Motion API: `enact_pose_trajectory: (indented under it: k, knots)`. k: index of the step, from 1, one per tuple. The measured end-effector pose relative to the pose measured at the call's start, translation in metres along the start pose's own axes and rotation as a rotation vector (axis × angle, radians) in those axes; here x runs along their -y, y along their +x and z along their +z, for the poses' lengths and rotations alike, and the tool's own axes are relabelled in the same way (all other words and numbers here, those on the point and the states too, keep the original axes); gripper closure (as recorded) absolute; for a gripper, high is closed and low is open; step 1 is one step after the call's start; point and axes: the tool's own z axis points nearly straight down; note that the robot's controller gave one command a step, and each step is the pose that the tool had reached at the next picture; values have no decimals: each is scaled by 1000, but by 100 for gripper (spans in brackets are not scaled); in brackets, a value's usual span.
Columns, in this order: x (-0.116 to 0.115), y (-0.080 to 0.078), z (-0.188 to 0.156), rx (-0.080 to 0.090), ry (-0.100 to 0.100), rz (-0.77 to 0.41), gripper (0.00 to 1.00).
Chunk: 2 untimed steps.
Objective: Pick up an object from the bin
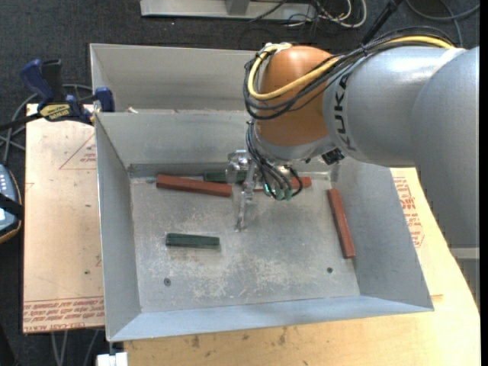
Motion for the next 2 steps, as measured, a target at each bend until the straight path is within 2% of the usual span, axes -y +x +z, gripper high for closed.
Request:
enact_pose_trajectory:
  k: [1,2]
  knots:
    - [-49,85,78,1,0,-312,0]
    - [-62,101,77,5,1,-479,0]
